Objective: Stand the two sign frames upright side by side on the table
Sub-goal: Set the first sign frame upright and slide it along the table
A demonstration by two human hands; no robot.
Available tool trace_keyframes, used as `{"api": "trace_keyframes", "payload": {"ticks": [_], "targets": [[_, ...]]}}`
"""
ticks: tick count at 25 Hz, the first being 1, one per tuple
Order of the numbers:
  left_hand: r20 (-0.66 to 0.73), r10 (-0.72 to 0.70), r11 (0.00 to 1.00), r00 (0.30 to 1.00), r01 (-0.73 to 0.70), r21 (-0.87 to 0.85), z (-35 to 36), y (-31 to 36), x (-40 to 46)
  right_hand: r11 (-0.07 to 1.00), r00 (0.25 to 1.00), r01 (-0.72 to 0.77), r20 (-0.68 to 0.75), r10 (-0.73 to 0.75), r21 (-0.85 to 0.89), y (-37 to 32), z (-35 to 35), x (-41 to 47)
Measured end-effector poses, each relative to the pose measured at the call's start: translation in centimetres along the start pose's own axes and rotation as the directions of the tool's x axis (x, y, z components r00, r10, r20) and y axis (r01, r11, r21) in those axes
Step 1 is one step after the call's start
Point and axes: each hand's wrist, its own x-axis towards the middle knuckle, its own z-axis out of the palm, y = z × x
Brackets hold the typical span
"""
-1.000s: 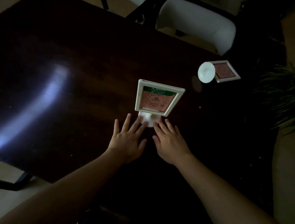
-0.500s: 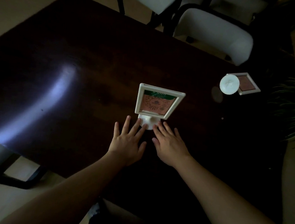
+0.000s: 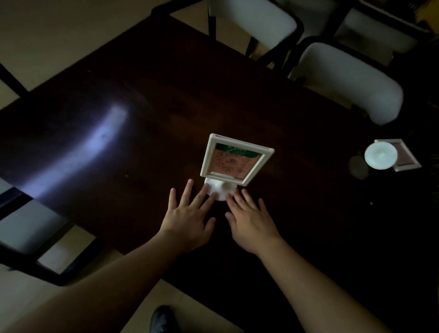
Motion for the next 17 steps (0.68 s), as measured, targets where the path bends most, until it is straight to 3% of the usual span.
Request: {"api": "trace_keyframes", "payload": {"ticks": [17], "targets": [[-0.031, -0.158, 0.987, 0.987, 0.157, -0.035, -3.0, -9.2, 2.6, 0.992, 0.992, 0.123, 0.000, -0.123, -0.027, -6.5, -2.5, 9.8]]}}
